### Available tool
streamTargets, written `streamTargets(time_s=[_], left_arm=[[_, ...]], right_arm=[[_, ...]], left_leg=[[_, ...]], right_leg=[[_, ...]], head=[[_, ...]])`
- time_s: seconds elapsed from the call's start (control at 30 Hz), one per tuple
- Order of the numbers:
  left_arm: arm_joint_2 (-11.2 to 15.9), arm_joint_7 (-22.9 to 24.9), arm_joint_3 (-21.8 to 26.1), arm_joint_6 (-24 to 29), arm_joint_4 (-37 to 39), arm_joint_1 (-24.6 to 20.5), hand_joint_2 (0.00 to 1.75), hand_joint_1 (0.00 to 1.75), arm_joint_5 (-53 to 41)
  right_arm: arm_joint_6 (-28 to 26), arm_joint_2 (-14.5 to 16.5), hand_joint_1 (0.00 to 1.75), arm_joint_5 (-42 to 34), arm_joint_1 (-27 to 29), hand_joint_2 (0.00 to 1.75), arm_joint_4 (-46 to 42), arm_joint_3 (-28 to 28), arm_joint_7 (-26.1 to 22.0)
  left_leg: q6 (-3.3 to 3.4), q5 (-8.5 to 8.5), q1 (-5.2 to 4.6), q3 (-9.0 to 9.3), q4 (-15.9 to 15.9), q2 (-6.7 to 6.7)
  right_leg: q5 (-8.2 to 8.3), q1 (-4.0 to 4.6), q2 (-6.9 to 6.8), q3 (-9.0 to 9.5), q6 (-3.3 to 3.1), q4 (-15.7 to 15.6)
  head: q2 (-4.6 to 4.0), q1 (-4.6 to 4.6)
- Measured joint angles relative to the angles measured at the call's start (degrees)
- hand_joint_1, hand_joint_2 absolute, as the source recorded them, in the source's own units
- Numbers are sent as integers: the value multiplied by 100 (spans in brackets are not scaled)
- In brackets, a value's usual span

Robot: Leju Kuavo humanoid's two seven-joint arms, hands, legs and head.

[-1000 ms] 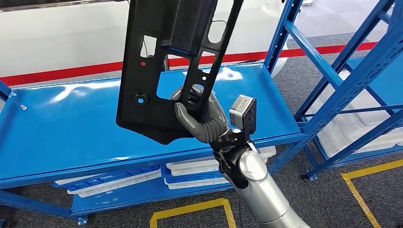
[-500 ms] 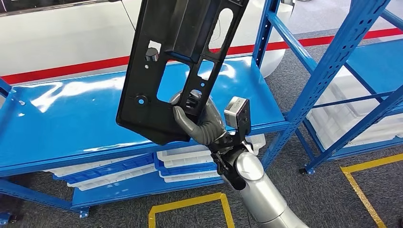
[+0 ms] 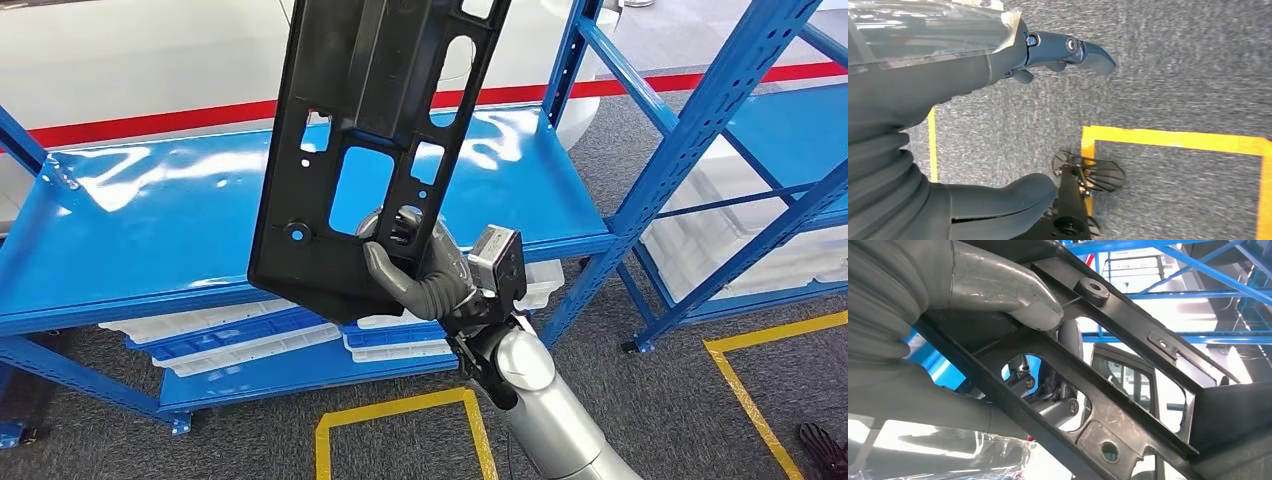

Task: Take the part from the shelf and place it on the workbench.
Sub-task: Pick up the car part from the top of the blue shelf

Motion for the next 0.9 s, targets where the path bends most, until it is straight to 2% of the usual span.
streamTargets(time_s=[0.03, 0.07, 0.1, 0.13, 0.17, 0.2, 0.23, 0.27, 0.3, 0.33, 0.4, 0.43, 0.47, 0.5, 0.53, 0.57, 0.6, 0.63, 0.67, 0.7, 0.73, 0.77, 0.8, 0.83, 0.9], left_arm=[[0, 2, 0, 1, 1, 2, 175, 0, 0], [-1, 3, 0, 1, 1, 2, 175, 0, 0], [-1, 2, 0, 2, 1, 3, 175, 0, -1], [-2, -2, -1, 2, 2, 6, 175, 0, -4], [-2, -6, -1, 3, 2, 9, 175, 0, -14], [-2, -11, -2, 3, 2, 14, 175, 0, -28], [2, -18, -2, 3, 3, 19, 175, 0, -43], [7, -24, -3, 2, 3, 23, 175, 0, -60], [10, -31, -3, 1, 4, 27, 175, 0, -77], [13, -38, -4, -3, 4, 29, 175, 0, -90], [10, -48, -7, -12, 4, 29, 175, 0, -110], [11, -50, -8, -15, 4, 28, 175, 0, -113], [12, -52, -8, -16, 4, 27, 175, 0, -114], [14, -52, -9, -16, 4, 25, 175, 0, -115], [19, -52, -9, -16, 4, 19, 175, 0, -115], [24, -52, -9, -16, 3, 6, 175, 0, -116], [28, -52, -9, -16, 2, -12, 175, 0, -117], [33, -51, -9, -16, 1, -34, 175, 0, -117], [34, -49, -9, -16, 0, -50, 175, 0, -118], [36, -44, -8, -16, 0, -60, 175, 0, -114], [36, -37, -6, -15, 1, -59, 175, 0, -108], [33, -29, -4, -15, 2, -56, 175, 0, -102], [32, -22, 0, -14, 2, -55, 175, 0, -96], [32, -17, 4, -14, 2, -54, 175, 0, -94], [34, -15, 14, -13, 2, -56, 175, 0, -93]], right_arm=[[0, -5, 175, 9, 13, 175, -2, 2, -11], [0, -6, 175, 16, 18, 175, -8, 2, -18], [-3, -5, 175, 33, 20, 175, -20, 1, -28], [-13, -6, 175, 59, 27, 175, -36, -1, -45], [-24, -9, 175, 90, 35, 175, -54, -3, -68], [-37, -13, 175, 124, 47, 175, -72, -5, -93], [-48, -19, 175, 154, 62, 175, -86, -8, -118], [-51, -22, 175, 175, 75, 175, -104, -10, -144], [-52, -25, 175, 206, 94, 175, -130, -11, -183], [-52, -27, 175, 248, 121, 175, -161, -11, -235], [-51, -33, 175, 367, 188, 175, -233, -12, -358], [-47, -37, 175, 432, 223, 175, -265, -13, -409], [-39, -40, 175, 485, 254, 175, -290, -13, -445], [-24, -42, 175, 526, 277, 175, -313, -13, -470], [-2, -41, 175, 552, 291, 175, -331, -13, -484], [26, -40, 175, 572, 296, 175, -351, -13, -492], [62, -36, 175, 586, 295, 175, -376, -15, -497], [105, -31, 175, 596, 284, 175, -398, -18, -497], [151, -23, 175, 600, 266, 175, -416, -20, -496], [200, -12, 175, 601, 248, 175, -427, -21, -494], [244, -4, 175, 601, 234, 175, -428, -20, -492], [277, 1, 175, 603, 226, 175, -427, -18, -491], [300, 2, 175, 606, 223, 175, -427, -16, -488], [312, -2, 175, 608, 222, 175, -426, -15, -486], [320, -9, 175, 610, 216, 175, -425, -15, -483]], left_leg=[[-15, 42, 2, -70, 21, -1], [-35, 81, 3, -133, 48, -3], [-61, 117, -5, -189, 76, -6], [-92, 159, -11, -225, 93, -8], [-125, 203, -13, -249, 102, -10], [-161, 251, -14, -263, 97, -11], [-197, 291, -7, -276, 88, -16], [-233, 255, 1, -309, 109, -24], [-271, 109, 10, -360, 208, -32], [-308, -133, 25, -434, 412, -38], [-377, -722, 62, -604, 1109, -37], [-405, -887, 78, -658, 1462, -36], [-426, -923, 91, -655, 1698, -36], [-441, -845, 107, -573, 1765, -35], [-447, -692, 124, -379, 1609, -36], [-445, -561, 141, -96, 1282, -36], [-436, -528, 146, 232, 849, -40], [-413, -553, 140, 512, 449, -48], [-381, -615, 122, 679, 176, -56], [-338, -662, 93, 740, 37, -63], [-280, -636, 71, 699, 9, -62], [-214, -577, 62, 639, 1, -44], [-142, -507, 59, 569, -8, -27], [-82, -428, 63, 487, -22, -9], [-20, -277, 57, 321, -22, 7]], right_leg=[[125, -1, -1, 238, 51, -300], [215, 0, -1, 532, 72, -733], [252, 12, 1, 808, 58, -1164], [259, 25, 4, 989, 20, -1470], [238, 43, 9, 1069, -28, -1635], [248, 61, 13, 1068, -74, -1676], [293, 43, 12, 1021, -125, -1673], [343, 25, 9, 991, -176, -1684], [410, 1, 2, 951, -239, -1697], [483, -22, -4, 899, -290, -1709], [612, -15, -12, 756, -340, -1697], [672, -12, -15, 674, -339, -1688], [730, -10, -16, 590, -331, -1675], [783, -12, -17, 507, -317, -1659], [834, -15, -15, 426, -297, -1640], [881, -18, -11, 359, -271, -1618], [923, -9, -8, 301, -239, -1596], [966, 0, -9, 262, -197, -1582], [1011, 7, -15, 239, -152, -1577], [1059, 9, -22, 220, -103, -1584], [1114, 1, -29, 202, -52, -1598], [1117, -13, -30, 164, -25, -1584], [1029, -22, -27, 100, -28, -1508], [843, -25, -24, 7, -57, -1334], [293, -26, -19, -203, -140, -666]], head=[[0, -1], [0, -1], [0, -2], [0, -5], [0, -8], [0, -11], [0, -13], [0, -14], [0, -20], [0, -27], [0, -41], [0, -43], [0, -43], [0, -45], [0, -46], [0, -48], [0, -48], [0, -43], [0, -38], [0, -33], [0, -28], [0, -29], [0, -25], [0, -22], [0, -16]])
